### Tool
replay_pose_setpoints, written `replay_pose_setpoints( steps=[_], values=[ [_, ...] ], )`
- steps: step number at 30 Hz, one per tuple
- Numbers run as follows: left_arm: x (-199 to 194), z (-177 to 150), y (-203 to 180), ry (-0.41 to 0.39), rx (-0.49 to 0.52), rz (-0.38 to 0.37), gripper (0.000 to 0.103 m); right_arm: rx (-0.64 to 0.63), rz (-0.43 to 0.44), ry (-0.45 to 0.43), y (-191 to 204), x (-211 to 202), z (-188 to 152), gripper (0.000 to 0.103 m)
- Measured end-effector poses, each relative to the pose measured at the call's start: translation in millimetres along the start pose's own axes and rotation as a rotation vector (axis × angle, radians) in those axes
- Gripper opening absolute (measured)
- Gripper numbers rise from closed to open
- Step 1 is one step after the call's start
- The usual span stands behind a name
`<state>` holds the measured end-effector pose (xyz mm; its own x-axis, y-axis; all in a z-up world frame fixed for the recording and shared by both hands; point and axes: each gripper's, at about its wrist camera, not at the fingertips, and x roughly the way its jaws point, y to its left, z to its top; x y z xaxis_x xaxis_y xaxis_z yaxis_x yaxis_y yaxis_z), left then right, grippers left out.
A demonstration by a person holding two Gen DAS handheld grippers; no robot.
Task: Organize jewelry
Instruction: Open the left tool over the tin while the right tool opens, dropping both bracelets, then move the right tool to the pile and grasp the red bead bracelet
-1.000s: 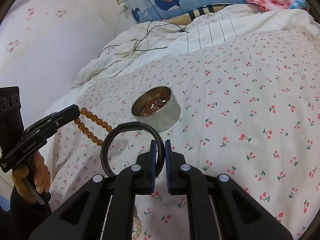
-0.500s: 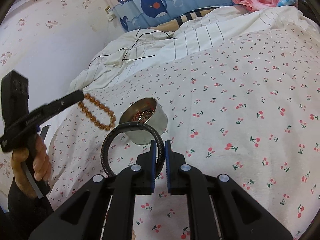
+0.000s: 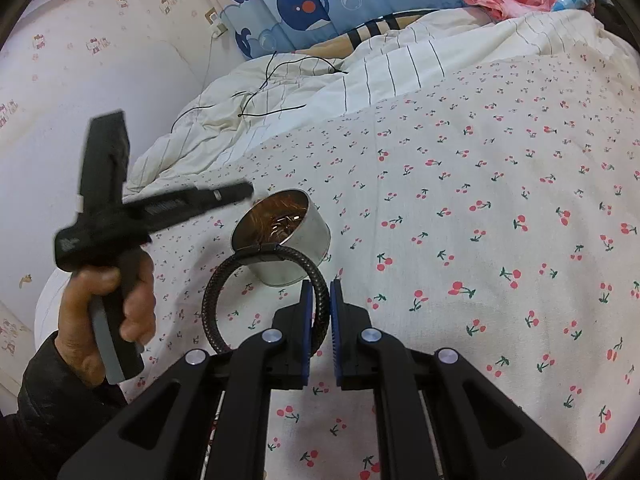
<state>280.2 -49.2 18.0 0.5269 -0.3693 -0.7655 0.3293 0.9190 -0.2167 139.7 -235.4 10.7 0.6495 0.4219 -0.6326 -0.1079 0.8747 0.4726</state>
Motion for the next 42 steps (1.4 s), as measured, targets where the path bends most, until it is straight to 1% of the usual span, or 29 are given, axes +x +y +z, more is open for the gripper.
replay_pose_setpoints(
  steps=[2,4,6,8,13,15,18,20,22,23,24,25,26,27,29,31,34,37,38,39,40,42],
  values=[
    [-1.9,-3.7,8.3,0.013,-0.023,0.022,0.017,-0.018,-0.019,-0.011,3.9,1.5,5.0,0.009],
    [-13.3,-8.0,15.5,-0.001,-0.048,0.039,0.037,-0.039,-0.039,-0.022,8.7,5.5,13.9,0.009],
    [-32.1,-14.2,23.0,-0.034,-0.065,0.058,0.046,-0.076,-0.068,-0.027,17.9,14.2,25.8,0.009],
    [-48.9,-21.6,29.6,-0.048,-0.080,0.052,0.047,-0.129,-0.104,-0.024,28.5,28.4,36.7,0.009],
    [-76.0,-46.8,43.0,-0.067,-0.112,0.066,0.053,-0.199,-0.171,0.008,49.5,76.9,57.0,0.009],
    [-77.4,-55.4,50.2,-0.059,-0.140,0.059,0.055,-0.235,-0.204,0.016,56.9,91.1,58.3,0.009],
    [-71.7,-57.9,59.1,-0.035,-0.174,0.048,0.055,-0.268,-0.223,0.038,64.2,108.7,58.7,0.009],
    [-71.3,-59.6,59.8,-0.034,-0.179,0.036,0.055,-0.287,-0.220,0.048,68.9,116.6,57.8,0.011],
    [-71.3,-60.5,56.3,-0.031,-0.160,0.037,0.056,-0.302,-0.216,0.056,72.0,121.1,54.7,0.011],
    [-71.0,-61.0,54.2,-0.031,-0.152,0.039,0.056,-0.311,-0.217,0.067,73.5,124.4,53.8,0.014],
    [-70.5,-62.0,52.4,-0.030,-0.146,0.038,0.058,-0.307,-0.214,0.065,73.3,123.7,53.0,0.030],
    [-70.3,-63.4,51.7,-0.027,-0.142,0.041,0.060,-0.298,-0.214,0.046,72.4,119.2,52.8,0.039],
    [-69.6,-63.8,49.8,-0.024,-0.136,0.046,0.060,-0.283,-0.214,0.014,70.8,110.2,52.2,0.044],
    [-69.3,-66.4,48.0,-0.020,-0.128,0.052,0.061,-0.266,-0.206,-0.008,68.1,98.2,50.8,0.044],
    [-69.4,-72.8,45.7,-0.011,-0.122,0.055,0.061,-0.251,-0.194,-0.023,66.0,79.8,45.7,0.045],
    [-70.7,-84.0,45.0,0.007,-0.119,0.065,0.062,-0.259,-0.184,-0.010,62.3,56.5,31.1,0.047],
    [-70.8,-98.3,45.1,0.035,-0.130,0.071,0.064,-0.271,-0.124,0.066,56.2,29.8,0.6,0.049],
    [-67.5,-110.7,42.7,0.069,-0.137,0.064,0.065,-0.201,0.010,0.165,41.6,14.2,-28.9,0.049],
    [-67.0,-113.9,41.2,0.078,-0.132,0.064,0.065,-0.183,0.034,0.176,39.0,11.7,-34.3,0.049],
    [-66.3,-116.4,39.5,0.087,-0.125,0.062,0.065,-0.148,0.083,0.215,34.7,11.3,-41.6,0.049],
    [-65.9,-119.5,37.4,0.097,-0.116,0.063,0.065,-0.139,0.112,0.249,34.9,13.7,-44.7,0.049],
    [-65.7,-122.5,34.3,0.108,-0.102,0.066,0.065,-0.163,0.144,0.278,42.4,18.7,-48.7,0.049]
  ],
)
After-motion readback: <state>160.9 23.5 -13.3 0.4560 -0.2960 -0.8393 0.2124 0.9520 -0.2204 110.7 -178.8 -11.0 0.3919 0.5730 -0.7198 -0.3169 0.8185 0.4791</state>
